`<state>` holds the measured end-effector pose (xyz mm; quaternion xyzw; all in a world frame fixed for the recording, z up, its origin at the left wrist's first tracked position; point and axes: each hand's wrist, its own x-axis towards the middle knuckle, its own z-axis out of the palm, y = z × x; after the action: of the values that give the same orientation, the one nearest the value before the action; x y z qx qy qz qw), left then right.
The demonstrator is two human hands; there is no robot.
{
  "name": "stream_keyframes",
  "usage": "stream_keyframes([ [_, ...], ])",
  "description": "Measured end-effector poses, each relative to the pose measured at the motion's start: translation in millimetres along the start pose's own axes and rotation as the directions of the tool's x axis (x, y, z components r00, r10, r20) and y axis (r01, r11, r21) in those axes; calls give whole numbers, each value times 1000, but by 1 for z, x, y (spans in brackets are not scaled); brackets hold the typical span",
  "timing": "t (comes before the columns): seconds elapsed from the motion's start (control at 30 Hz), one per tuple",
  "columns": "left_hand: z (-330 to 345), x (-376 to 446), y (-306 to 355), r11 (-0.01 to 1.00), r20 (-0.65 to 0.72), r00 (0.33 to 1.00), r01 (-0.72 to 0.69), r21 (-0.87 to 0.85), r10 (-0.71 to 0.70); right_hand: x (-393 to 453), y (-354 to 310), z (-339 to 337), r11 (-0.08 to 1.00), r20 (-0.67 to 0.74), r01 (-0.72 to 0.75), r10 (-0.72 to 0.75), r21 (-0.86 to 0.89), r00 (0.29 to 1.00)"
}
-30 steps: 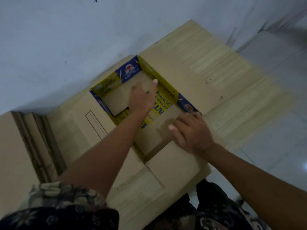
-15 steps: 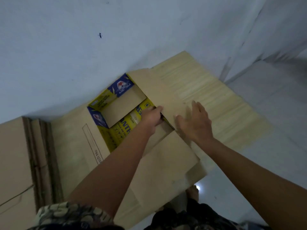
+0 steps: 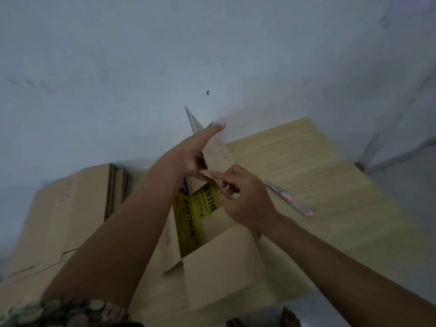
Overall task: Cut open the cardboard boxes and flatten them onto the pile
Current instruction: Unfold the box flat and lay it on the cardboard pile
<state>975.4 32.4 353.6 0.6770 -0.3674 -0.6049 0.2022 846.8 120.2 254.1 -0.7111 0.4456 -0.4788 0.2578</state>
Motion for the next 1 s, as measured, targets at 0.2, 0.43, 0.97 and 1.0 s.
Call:
stream_keyframes([
  [0.2,3,-11,-23,998,-228,972,-52,39,60,-24,10,3,976,76,59,-76,207,994],
  [0.43,-32,-34,-42,974,-323,938,-179,-139,126,-22,47,5,726,66,-678,675,117,735],
  [0.97,-162,-65,-119,972,-510,851,-207,-108,125,34,5,17,506,131,-805,815,309,564],
  [1.0,-166,-62,-123,975,-530,838,-204,-87,128,38,3,18,548,105,-782,795,297,597],
])
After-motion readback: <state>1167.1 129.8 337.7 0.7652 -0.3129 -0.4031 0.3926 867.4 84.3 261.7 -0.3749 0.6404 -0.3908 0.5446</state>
